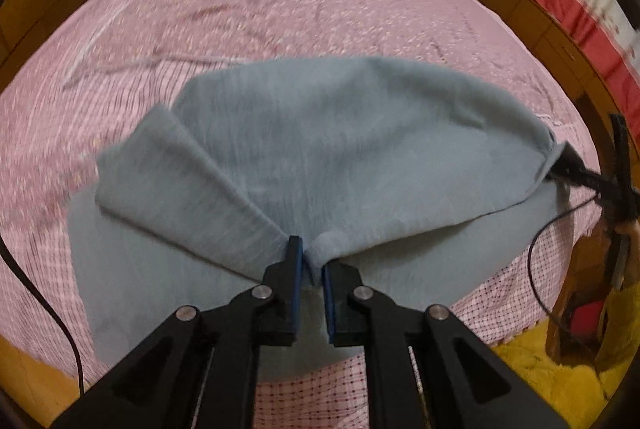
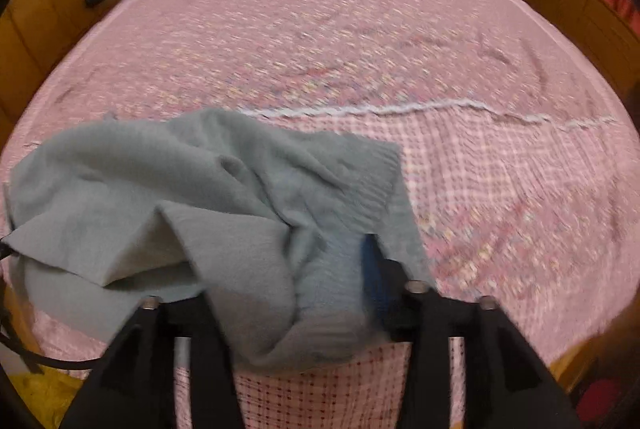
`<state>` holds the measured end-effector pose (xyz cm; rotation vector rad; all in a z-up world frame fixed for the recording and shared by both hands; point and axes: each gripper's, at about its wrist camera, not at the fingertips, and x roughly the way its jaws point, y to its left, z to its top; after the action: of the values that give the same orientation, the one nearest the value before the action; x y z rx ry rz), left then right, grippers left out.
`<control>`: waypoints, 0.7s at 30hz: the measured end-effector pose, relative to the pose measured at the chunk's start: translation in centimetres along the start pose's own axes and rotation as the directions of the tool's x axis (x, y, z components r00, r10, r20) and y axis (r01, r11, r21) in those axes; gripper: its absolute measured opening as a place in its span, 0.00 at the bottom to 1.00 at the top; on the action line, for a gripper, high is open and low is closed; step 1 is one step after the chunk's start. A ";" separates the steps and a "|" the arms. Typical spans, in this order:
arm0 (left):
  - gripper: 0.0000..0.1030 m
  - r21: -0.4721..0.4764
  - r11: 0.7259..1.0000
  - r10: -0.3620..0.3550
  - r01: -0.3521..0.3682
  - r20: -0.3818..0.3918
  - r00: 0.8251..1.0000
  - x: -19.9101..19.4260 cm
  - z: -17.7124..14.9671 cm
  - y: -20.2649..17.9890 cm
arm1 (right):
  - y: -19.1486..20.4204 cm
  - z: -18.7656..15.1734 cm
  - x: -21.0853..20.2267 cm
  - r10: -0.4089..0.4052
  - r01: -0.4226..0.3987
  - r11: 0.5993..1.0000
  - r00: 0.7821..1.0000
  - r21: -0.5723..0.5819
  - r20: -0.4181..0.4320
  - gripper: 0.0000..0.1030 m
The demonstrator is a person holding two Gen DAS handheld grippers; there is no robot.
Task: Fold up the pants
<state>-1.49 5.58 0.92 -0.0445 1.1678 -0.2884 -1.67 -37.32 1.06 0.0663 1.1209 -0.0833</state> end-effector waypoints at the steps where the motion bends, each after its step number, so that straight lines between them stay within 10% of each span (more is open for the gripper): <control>1: 0.12 -0.025 1.000 0.002 -0.002 -0.009 1.000 0.1 -0.2 0.1 | 0.0 -0.2 0.0 -0.005 0.005 1.000 1.000 0.002 -0.004 0.55; 10: 0.33 -0.139 0.989 -0.050 0.050 0.003 0.999 -2.1 -1.7 -0.8 | -0.4 -2.2 -3.0 -0.009 0.010 0.997 1.000 0.077 -0.005 0.55; 21: 0.41 0.047 0.995 0.089 -0.091 0.042 0.995 -3.8 -0.7 -3.9 | -1.1 -2.9 -5.9 0.122 -0.126 0.974 0.992 0.186 0.035 0.55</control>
<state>-4.28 2.84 4.81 0.0445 1.1190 -0.2352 -6.89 -37.96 5.11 0.3030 1.0803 -0.0779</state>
